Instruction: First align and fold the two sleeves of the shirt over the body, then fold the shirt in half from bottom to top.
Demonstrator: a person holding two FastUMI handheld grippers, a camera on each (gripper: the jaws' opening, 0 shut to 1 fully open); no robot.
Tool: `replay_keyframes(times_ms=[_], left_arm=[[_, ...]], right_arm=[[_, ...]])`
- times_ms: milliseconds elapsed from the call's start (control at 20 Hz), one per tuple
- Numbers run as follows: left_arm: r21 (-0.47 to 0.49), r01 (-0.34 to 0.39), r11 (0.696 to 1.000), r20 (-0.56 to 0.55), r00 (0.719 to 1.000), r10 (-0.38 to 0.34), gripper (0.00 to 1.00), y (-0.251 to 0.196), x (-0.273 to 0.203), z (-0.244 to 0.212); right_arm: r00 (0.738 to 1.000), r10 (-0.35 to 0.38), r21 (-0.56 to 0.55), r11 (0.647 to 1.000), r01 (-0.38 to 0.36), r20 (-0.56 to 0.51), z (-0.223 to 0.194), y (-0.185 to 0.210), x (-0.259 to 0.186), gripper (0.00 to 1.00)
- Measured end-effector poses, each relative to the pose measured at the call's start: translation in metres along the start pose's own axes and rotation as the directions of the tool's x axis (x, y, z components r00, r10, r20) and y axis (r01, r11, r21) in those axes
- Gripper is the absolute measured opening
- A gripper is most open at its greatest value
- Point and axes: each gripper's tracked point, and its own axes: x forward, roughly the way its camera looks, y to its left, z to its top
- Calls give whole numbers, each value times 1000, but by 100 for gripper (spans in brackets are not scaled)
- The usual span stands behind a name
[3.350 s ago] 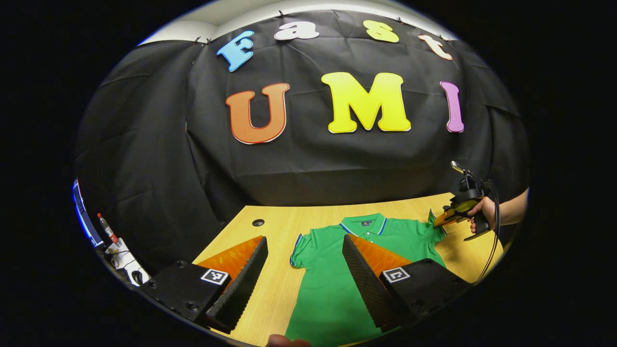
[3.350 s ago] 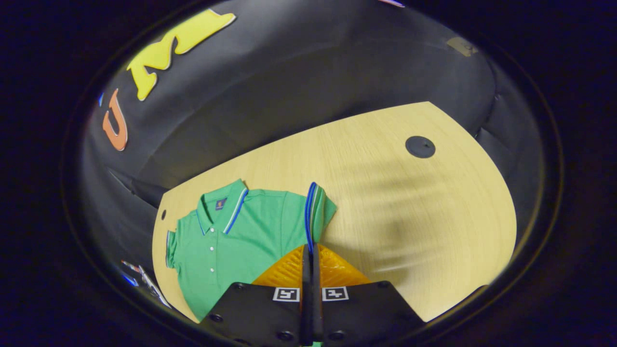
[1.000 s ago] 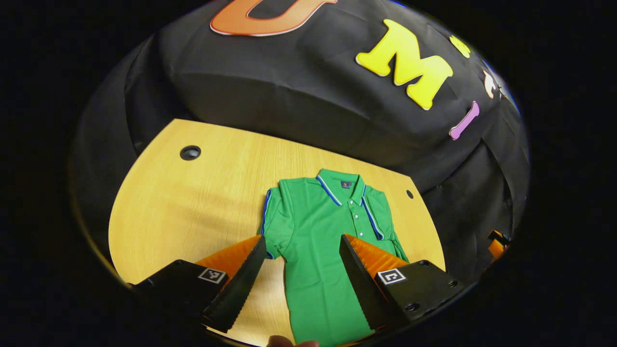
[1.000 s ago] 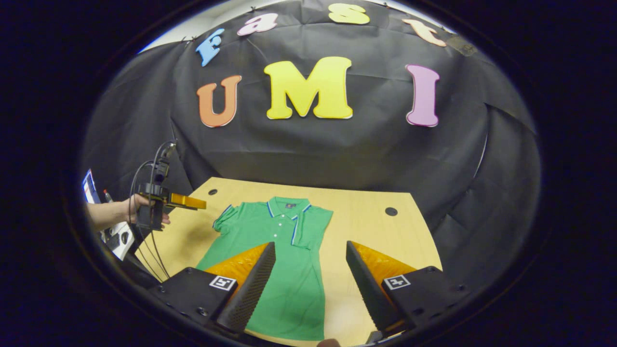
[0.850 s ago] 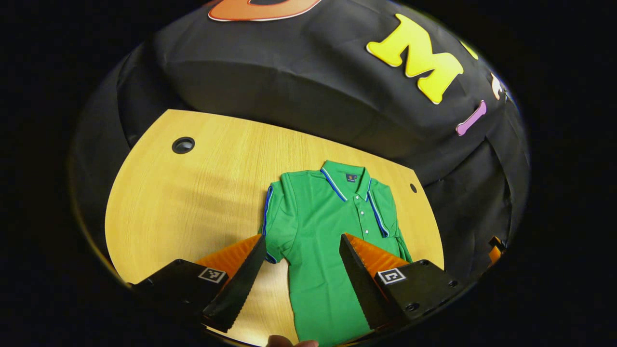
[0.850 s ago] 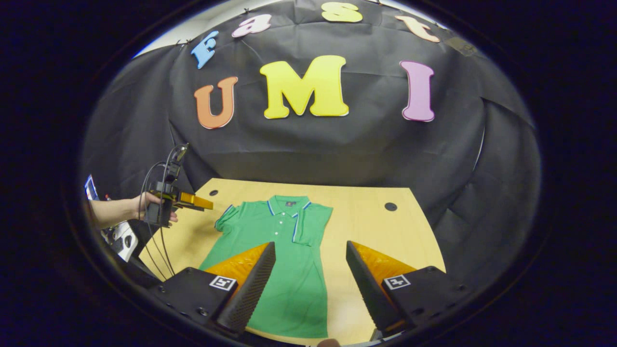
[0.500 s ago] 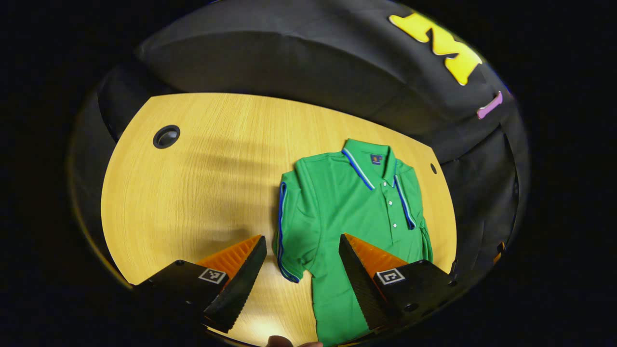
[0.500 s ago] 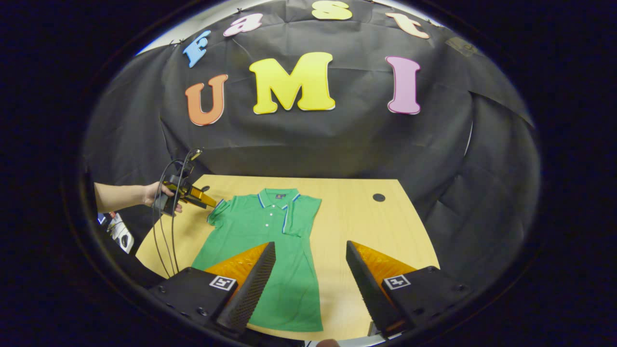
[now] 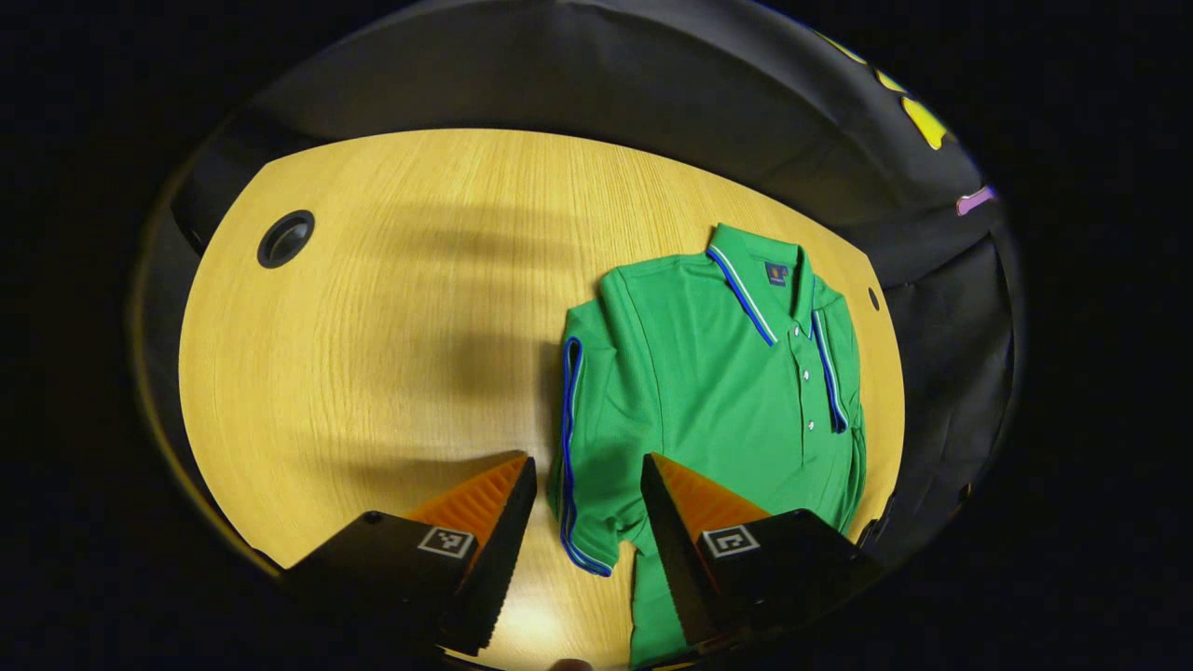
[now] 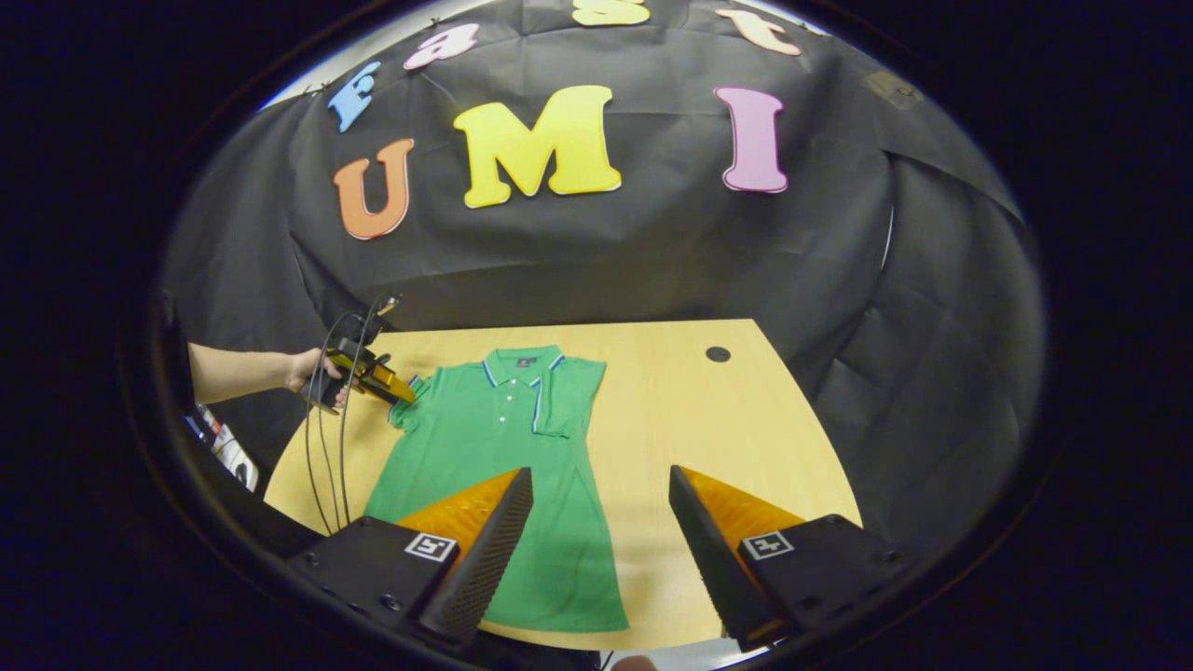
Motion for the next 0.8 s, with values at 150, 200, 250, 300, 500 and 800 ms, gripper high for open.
replay_keyframes(times_ms=[150, 200, 250, 300, 500, 800], left_arm=[[34, -28, 999, -14, 999, 29, 63, 4, 1, 3], [37, -43, 998, -24, 999, 44, 50, 6, 5, 2], [37, -54, 998, -23, 998, 55, 60, 9, 7, 2], [30, -74, 997, -29, 997, 75, 40, 12, 6, 1], [-9, -69, 998, -14, 998, 69, 5, 12, 8, 0], [6, -41, 999, 71, 997, 40, 3, -5, -13, 15]], right_arm=[[1000, -6, 6, 1000, 6, 17, 4, -5, -1, 93], [1000, -10, 10, 1000, 10, 18, 3, -7, 0, 95], [1000, -9, 16, 1000, 9, 18, 3, -7, 0, 95], [1000, -6, 23, 1000, 5, 19, 2, -7, 0, 95], [999, 10, 38, 999, -12, 39, 5, -4, 1, 95], [997, -38, 31, 999, 35, 73, 14, -13, -1, 95]])
